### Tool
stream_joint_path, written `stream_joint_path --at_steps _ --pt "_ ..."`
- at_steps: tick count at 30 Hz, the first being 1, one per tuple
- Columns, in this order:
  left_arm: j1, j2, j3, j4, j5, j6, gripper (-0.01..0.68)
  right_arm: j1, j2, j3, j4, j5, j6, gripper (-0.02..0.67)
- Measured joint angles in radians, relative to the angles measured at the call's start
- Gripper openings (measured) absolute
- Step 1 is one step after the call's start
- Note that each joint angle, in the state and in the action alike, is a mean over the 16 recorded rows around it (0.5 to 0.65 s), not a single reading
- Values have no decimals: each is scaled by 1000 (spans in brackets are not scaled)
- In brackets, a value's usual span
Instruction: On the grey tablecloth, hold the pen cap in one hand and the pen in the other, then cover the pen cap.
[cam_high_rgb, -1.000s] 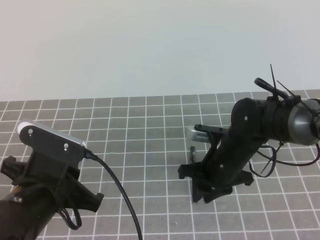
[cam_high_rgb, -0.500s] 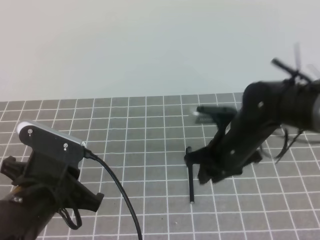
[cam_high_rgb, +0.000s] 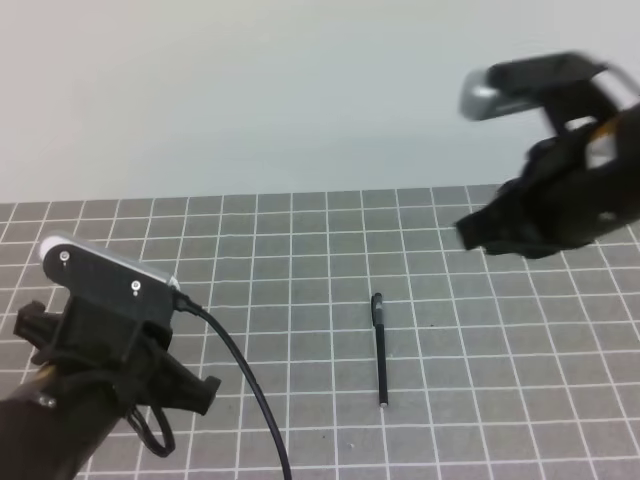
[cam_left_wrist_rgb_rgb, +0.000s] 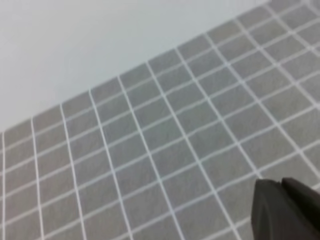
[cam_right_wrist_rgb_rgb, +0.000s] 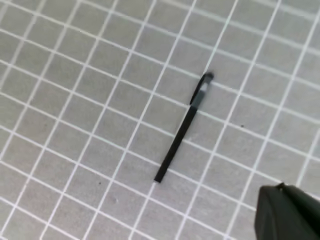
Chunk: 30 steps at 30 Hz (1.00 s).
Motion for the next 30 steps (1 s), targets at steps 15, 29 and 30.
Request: stream_joint_path --at_steps 15,29,30 --pt "0 -149 6 226 14 -130 1 5 -569 501 -188 -89 55 5" --pt "0 -439 125 240 107 -63 1 5 -1038 844 -455 -56 169 4" --pt "0 -456 133 241 110 -60 1 5 -1061 858 -467 -55 175 4"
